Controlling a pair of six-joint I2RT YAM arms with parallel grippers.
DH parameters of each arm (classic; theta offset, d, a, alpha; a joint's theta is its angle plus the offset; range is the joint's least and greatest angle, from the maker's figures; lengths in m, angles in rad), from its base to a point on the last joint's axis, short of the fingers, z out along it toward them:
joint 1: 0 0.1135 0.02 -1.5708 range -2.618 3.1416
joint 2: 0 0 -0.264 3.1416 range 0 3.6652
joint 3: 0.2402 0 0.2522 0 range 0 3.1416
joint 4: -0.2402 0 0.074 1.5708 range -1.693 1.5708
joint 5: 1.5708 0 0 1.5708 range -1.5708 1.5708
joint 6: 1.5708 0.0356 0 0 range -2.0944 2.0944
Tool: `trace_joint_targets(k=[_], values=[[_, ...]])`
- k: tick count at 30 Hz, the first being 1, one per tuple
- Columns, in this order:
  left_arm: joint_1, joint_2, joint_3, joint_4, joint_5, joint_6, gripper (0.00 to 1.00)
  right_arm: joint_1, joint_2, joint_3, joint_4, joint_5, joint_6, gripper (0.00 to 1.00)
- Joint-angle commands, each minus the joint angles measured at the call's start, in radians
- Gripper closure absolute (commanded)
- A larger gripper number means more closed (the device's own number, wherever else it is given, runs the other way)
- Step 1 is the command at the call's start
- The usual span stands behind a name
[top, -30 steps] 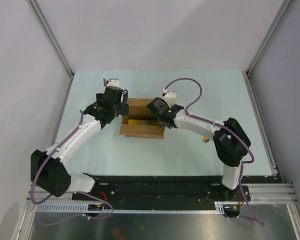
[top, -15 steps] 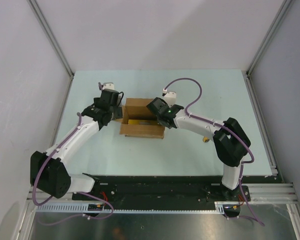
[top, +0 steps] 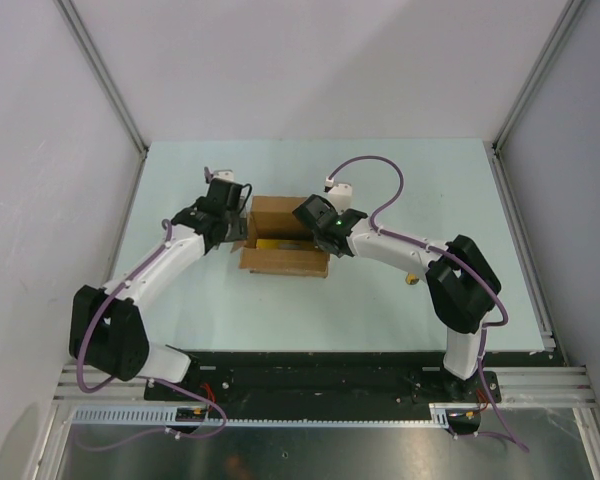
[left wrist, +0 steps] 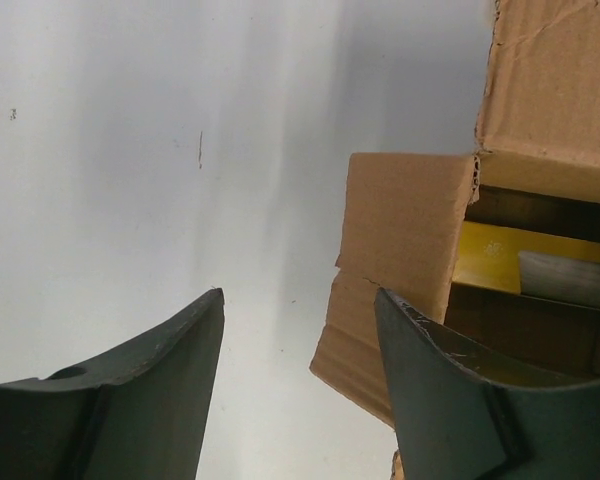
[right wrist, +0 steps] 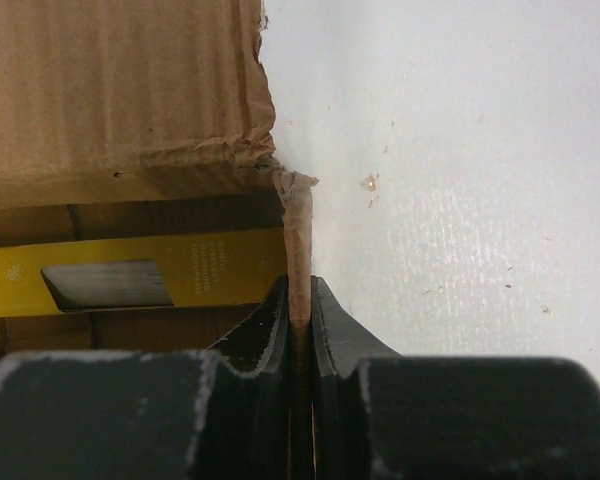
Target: Unpack the express box
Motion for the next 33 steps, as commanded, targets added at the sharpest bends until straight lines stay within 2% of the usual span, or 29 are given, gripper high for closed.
trace_joint_targets(k=[1,8,15,21,25,29,33], values=[[0.007,-0.063,0.055,0.002,0.063,-0.011,0.36,-0.011,0.058,-0.006,0.010,-0.036,0.011,0.88],[0.005,-0.138,0.150,0.002,0.272,0.009,0.43,0.007,0.045,-0.006,0.041,-0.019,-0.014,0.87],[0.004,-0.092,0.143,0.007,0.329,-0.016,0.49,0.006,0.050,-0.006,0.030,-0.028,-0.009,0.87],[-0.002,-0.045,0.143,0.009,0.286,-0.014,0.50,0.006,0.055,-0.005,0.032,-0.033,-0.008,0.86],[-0.002,0.006,0.120,0.010,0.260,-0.020,0.47,0.004,0.056,-0.006,0.030,-0.039,-0.009,0.87],[-0.002,0.046,0.098,0.009,0.249,-0.031,0.47,0.004,0.052,-0.006,0.033,-0.050,-0.014,0.92],[-0.002,0.070,0.081,0.009,0.208,-0.034,0.47,0.006,0.048,-0.006,0.049,-0.068,-0.020,0.91]])
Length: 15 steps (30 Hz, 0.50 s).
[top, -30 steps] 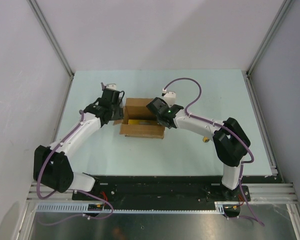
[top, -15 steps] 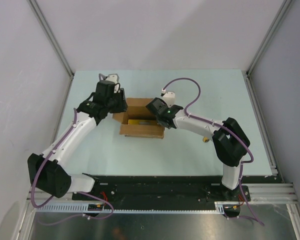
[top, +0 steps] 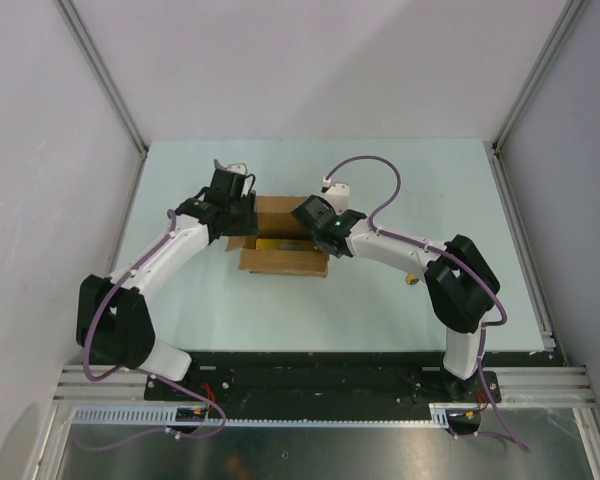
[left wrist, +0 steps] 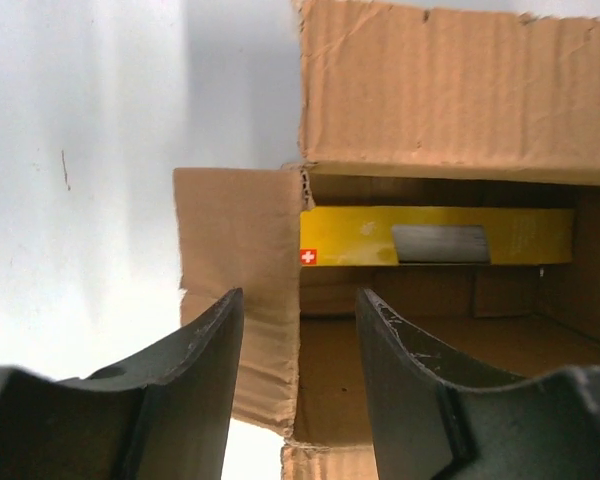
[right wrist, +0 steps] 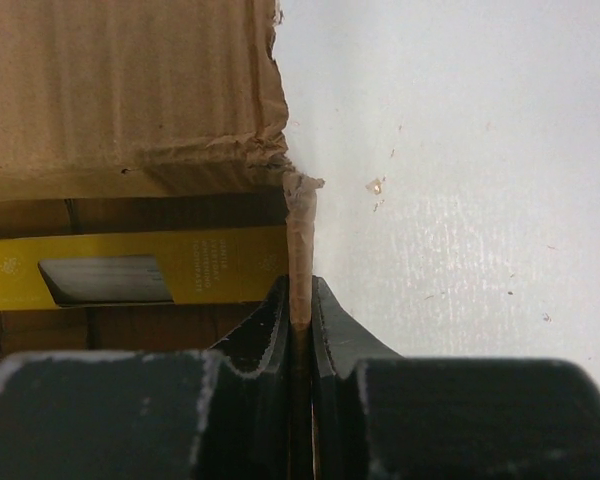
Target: Unpack the express box
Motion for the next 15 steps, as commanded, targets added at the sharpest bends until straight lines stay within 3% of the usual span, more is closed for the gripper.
trace_joint_targets(k=[1,5,7,12,15], values=[[-0.003,0.017,-0.016,0.009,-0.048,-0.023,0.47,0.000,0.043,-0.006,0.036,-0.065,0.013,0.91],[-0.003,0.049,-0.014,0.012,-0.022,-0.021,0.57,-0.001,0.042,-0.006,0.037,-0.069,0.010,0.90],[-0.003,0.060,-0.005,0.014,-0.004,-0.023,0.68,-0.001,0.040,-0.006,0.040,-0.072,0.007,0.88],[-0.003,0.063,0.012,0.017,0.005,-0.008,0.93,-0.001,0.008,-0.006,0.059,-0.085,-0.008,0.64],[-0.003,0.060,0.026,0.021,0.005,0.011,1.00,-0.003,-0.015,-0.005,0.066,-0.097,-0.025,0.51]])
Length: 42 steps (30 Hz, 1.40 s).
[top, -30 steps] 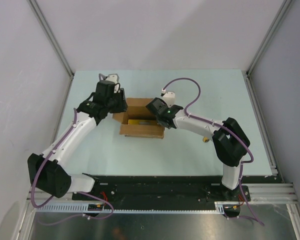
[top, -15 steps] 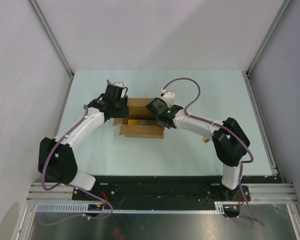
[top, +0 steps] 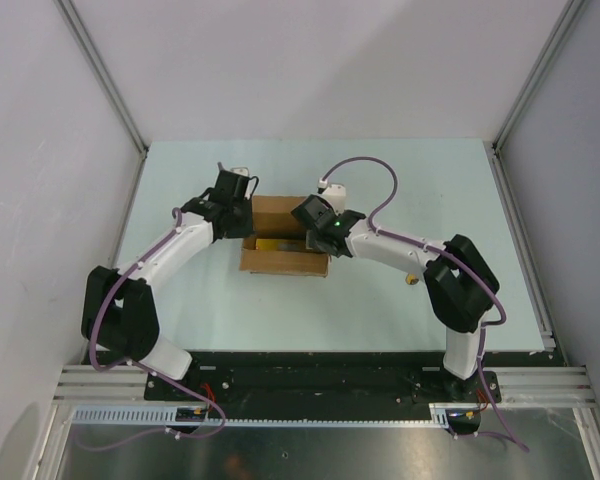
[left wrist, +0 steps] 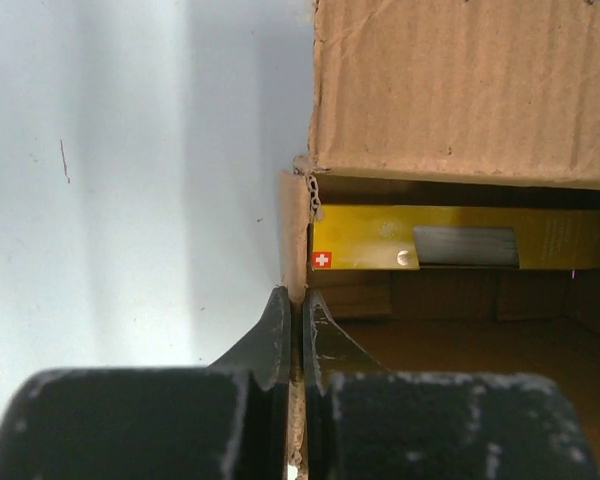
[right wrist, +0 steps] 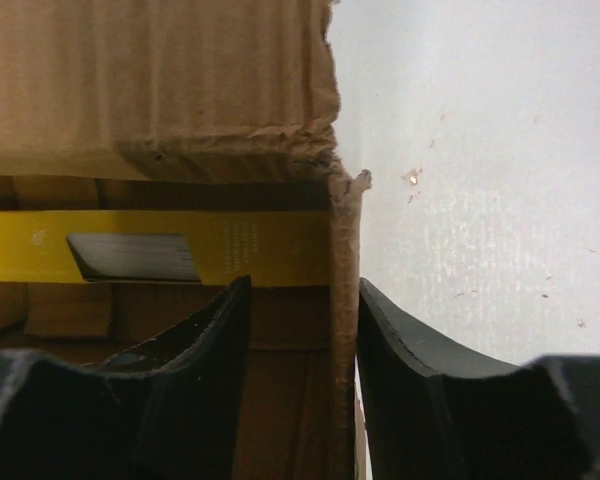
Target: Unpack the express box
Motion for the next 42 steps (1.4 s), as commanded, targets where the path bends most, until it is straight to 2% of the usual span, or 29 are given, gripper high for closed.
trace_joint_targets(k=[1,2,8,16,20,24,25,28,31,34,42], values=[[-0.003,0.004,0.041,0.027,0.028,0.012,1.00,-0.003,-0.038,-0.004,0.046,-0.042,-0.022,0.48],[-0.003,0.002,0.044,0.030,0.031,0.026,1.00,-0.003,-0.050,-0.004,0.046,-0.045,-0.029,0.44],[-0.003,-0.041,0.056,0.081,0.060,0.104,1.00,-0.006,-0.200,-0.005,0.043,-0.109,-0.124,0.33],[-0.003,-0.127,0.041,0.191,0.210,0.273,1.00,-0.013,-0.394,-0.008,0.023,-0.252,-0.294,0.30],[-0.003,-0.153,0.004,0.234,0.275,0.325,1.00,0.002,-0.452,-0.036,0.097,-0.371,-0.429,0.30],[-0.003,-0.177,-0.042,0.294,0.295,0.397,1.00,0.042,-0.458,-0.056,0.123,-0.422,-0.546,0.34],[-0.003,-0.188,-0.054,0.311,0.298,0.405,1.00,0.056,-0.451,-0.057,0.126,-0.419,-0.554,0.41],[-0.003,-0.231,-0.106,0.395,0.336,0.456,1.00,0.076,-0.421,-0.059,0.131,-0.416,-0.571,0.55],[-0.003,-0.243,-0.123,0.426,0.387,0.512,1.00,0.109,-0.394,-0.062,0.135,-0.381,-0.594,0.61],[-0.003,-0.245,-0.149,0.432,0.490,0.606,1.00,0.143,-0.360,-0.071,0.155,-0.355,-0.614,0.62],[-0.003,-0.263,-0.203,0.462,0.549,0.637,1.00,0.189,-0.251,-0.082,0.155,-0.238,-0.605,0.62]])
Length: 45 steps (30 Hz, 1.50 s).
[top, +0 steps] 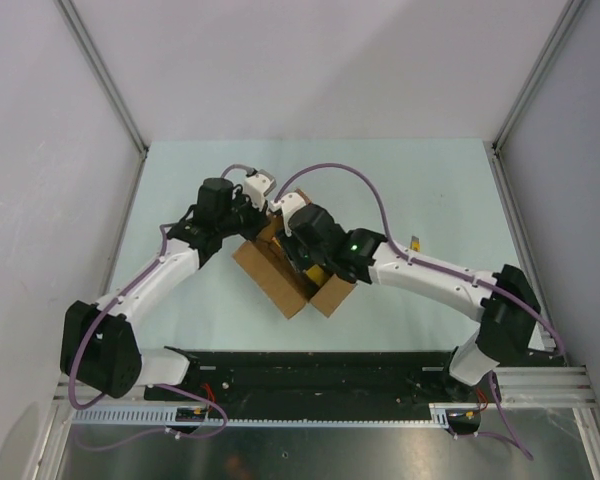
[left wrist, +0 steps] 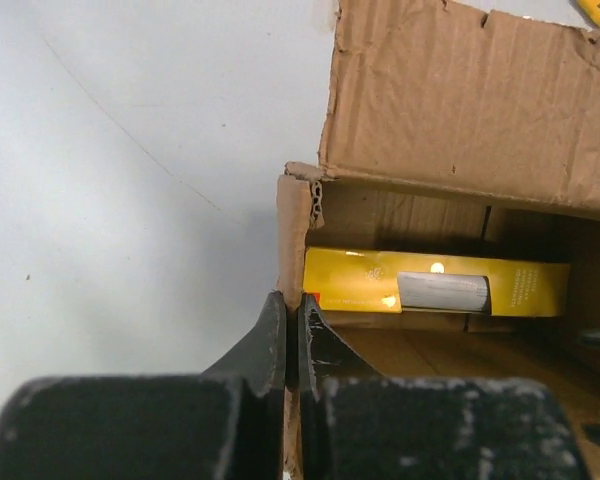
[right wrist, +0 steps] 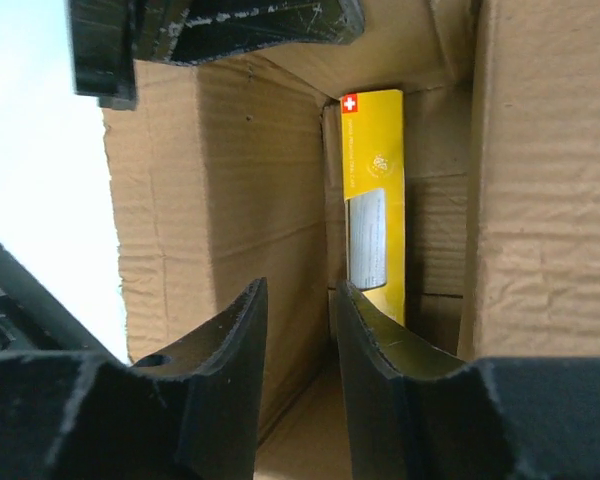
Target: Unpack the express box
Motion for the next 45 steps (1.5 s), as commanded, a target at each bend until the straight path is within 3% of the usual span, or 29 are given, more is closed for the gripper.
trace_joint_targets(k=[1,6,12,19,23,26,32,45], values=[[-0.003,-0.058,-0.014,0.087,0.127,0.091,1.00,0.021,0.057,-0.011,0.032,0.122,-0.013,0.59],[0.000,-0.068,-0.043,0.085,0.187,0.094,1.00,0.041,0.113,-0.064,0.072,0.183,-0.004,0.44],[0.017,-0.059,-0.049,0.085,0.245,0.059,0.97,0.042,0.169,-0.087,0.086,0.298,0.056,0.36],[0.053,-0.015,-0.034,0.081,0.344,-0.021,0.85,0.038,0.219,-0.116,0.124,0.298,0.049,0.31],[0.069,0.034,-0.008,0.065,0.394,-0.060,0.84,0.027,0.235,-0.126,0.139,0.268,0.042,0.32],[0.082,0.085,0.035,0.039,0.415,-0.096,0.89,0.018,0.244,-0.132,0.150,0.252,0.041,0.36],[0.088,0.149,0.075,0.001,0.415,-0.099,0.96,0.004,0.241,-0.153,0.172,0.245,0.055,0.55],[0.092,0.171,0.103,-0.011,0.404,-0.097,0.97,-0.013,0.284,-0.156,0.170,0.162,0.024,0.46]])
